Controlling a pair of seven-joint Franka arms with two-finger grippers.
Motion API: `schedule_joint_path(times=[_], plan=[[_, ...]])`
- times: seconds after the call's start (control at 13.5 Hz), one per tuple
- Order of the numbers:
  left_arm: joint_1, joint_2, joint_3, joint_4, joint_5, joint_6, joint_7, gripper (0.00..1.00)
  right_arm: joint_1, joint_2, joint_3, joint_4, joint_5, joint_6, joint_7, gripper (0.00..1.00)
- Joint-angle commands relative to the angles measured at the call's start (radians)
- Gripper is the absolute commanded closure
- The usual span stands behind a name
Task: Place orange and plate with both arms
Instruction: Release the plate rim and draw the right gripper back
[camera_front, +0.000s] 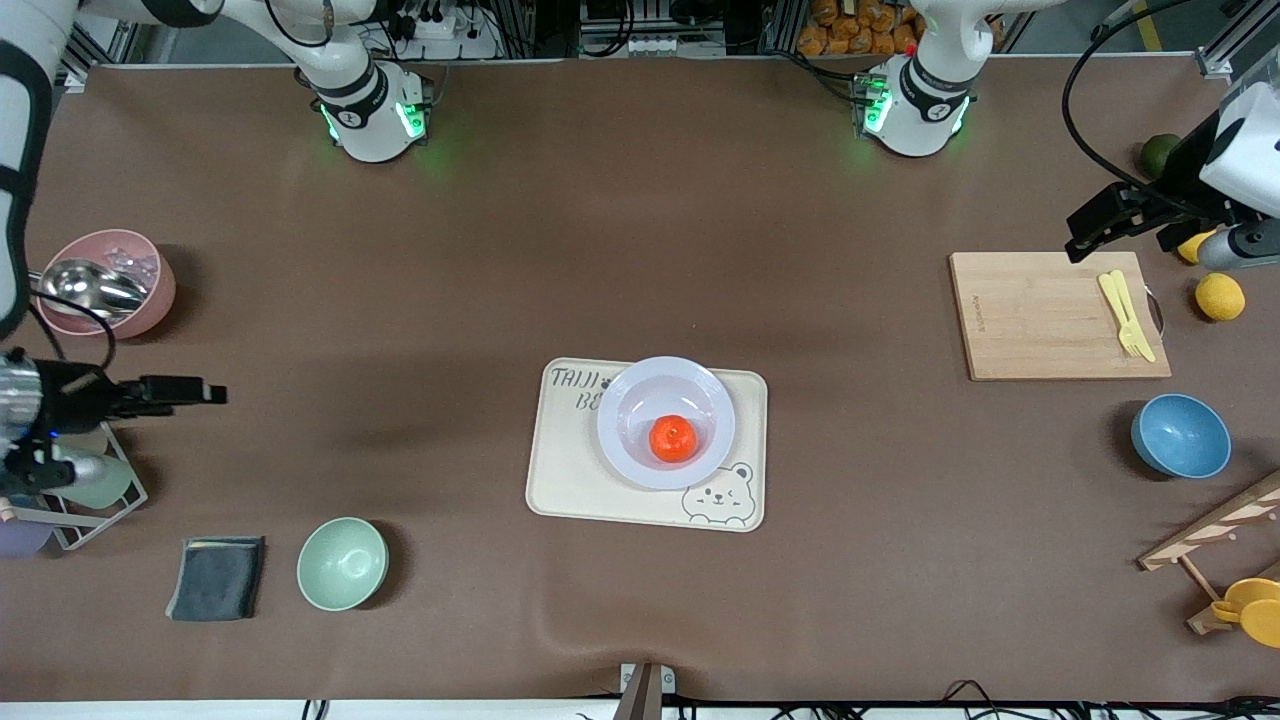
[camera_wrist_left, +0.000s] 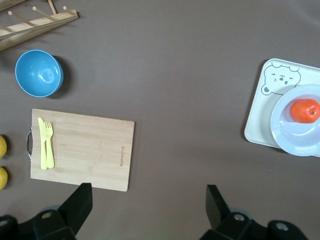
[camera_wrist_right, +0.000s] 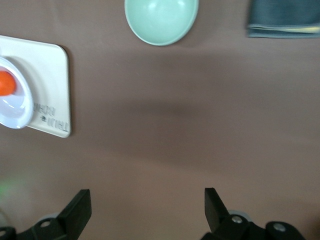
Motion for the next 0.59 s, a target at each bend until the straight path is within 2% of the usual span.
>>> schedule_joint_path(times=[0.0,0.3,0.45,0.52], plan=[[0.008,-0.019,0.002,-0.008,-0.029,-0.012,0.01,0.0,0.003,-0.138,0.016,-0.033,-0.13,-0.045,0.041,0.0],[0.017,-0.017,0.004,-0.011,-0.054,-0.01,0.012,0.0,0.024,-0.278,0.018,-0.148,-0.243,-0.033,0.044,0.0],[0.034,-0.017,0.004,-0.015,-0.068,-0.009,0.016,0.0,0.049,-0.35,0.016,-0.248,-0.255,0.061,0.117,0.0],[0.034,-0.017,0.004,-0.015,-0.068,-0.01,0.024,0.0,0.053,-0.387,0.018,-0.335,-0.263,0.135,0.131,0.0]])
